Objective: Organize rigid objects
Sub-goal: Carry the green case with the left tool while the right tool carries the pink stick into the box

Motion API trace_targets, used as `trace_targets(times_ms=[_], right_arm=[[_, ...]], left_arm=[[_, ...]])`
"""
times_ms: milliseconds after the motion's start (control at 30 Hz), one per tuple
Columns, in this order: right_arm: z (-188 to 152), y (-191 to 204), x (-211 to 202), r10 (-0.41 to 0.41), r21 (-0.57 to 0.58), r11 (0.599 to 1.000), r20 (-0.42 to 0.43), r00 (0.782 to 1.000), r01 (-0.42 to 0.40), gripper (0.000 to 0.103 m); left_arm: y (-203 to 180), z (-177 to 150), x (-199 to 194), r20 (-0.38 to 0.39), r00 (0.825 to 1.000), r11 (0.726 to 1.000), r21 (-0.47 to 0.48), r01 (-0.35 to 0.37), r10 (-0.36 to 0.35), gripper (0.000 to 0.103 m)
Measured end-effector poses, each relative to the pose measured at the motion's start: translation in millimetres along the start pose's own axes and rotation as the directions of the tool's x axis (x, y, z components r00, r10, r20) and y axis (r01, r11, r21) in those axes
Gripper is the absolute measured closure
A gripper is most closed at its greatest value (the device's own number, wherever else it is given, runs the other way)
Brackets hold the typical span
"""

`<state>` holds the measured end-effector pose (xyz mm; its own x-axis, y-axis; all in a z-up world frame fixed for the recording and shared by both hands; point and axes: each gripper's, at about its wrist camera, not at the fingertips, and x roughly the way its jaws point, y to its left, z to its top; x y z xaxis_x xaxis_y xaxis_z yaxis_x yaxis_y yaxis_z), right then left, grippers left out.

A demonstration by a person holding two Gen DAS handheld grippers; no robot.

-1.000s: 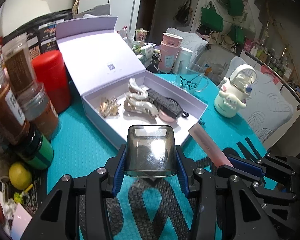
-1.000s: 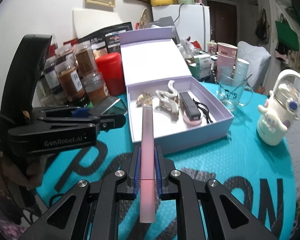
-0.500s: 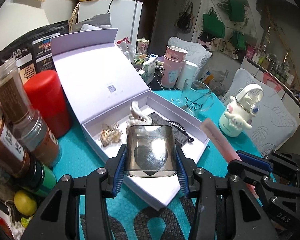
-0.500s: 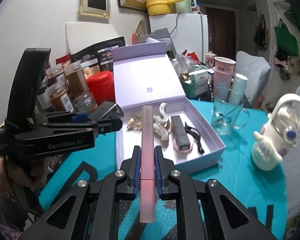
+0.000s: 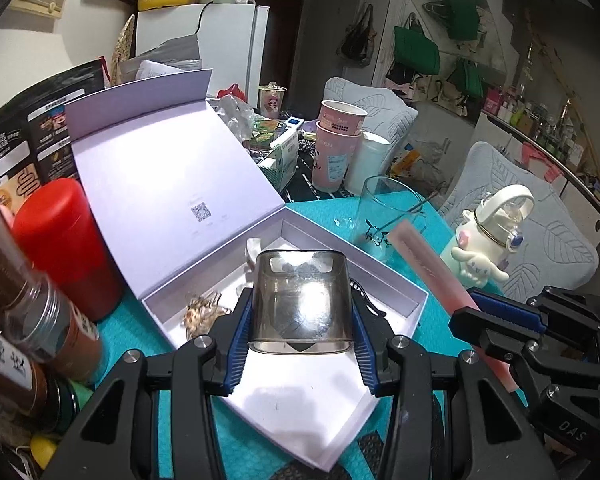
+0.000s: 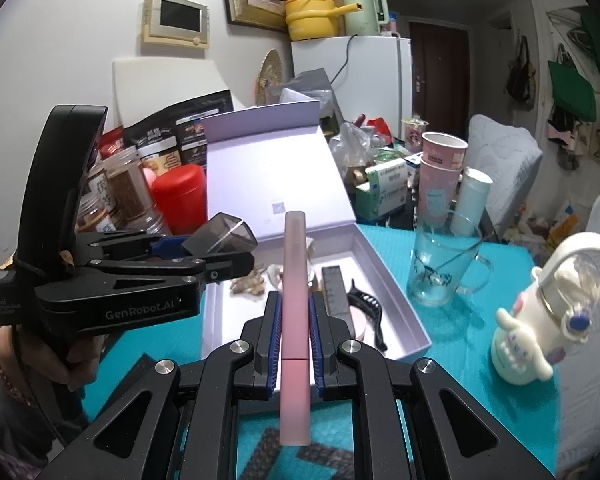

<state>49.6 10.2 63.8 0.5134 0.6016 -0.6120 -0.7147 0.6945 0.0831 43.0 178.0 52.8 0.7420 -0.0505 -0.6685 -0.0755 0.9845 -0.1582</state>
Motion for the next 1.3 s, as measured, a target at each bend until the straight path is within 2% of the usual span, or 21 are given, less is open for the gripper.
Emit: trace_targets(times_ms=[500,767,1300], right_arm=[[6.8,-16.1,42.7,-0.003,0.009,1.000,-0.048,0.999,0.003,0.090],[2.3,-25.2,71.2,-0.024,0.017,1.000,-0.094,0.995,0.025,0.090],[0.2,-27.8,122.6,-0.017,-0.025,1.000,-0.172,0.985,0.013,0.090]], left_arm=[[18.1,9.4,42.8,-0.045,0.999,0.999,-0.030,-0.032,0.031,0.058],[34.6,6.3,62.8,-0.075,0.995,0.996,-0.047,-0.074,0.070,0.058],[71.8,1.8,88.7,-0.106,0.987,0.989,-0.076,-0.125,0.117,0.058]])
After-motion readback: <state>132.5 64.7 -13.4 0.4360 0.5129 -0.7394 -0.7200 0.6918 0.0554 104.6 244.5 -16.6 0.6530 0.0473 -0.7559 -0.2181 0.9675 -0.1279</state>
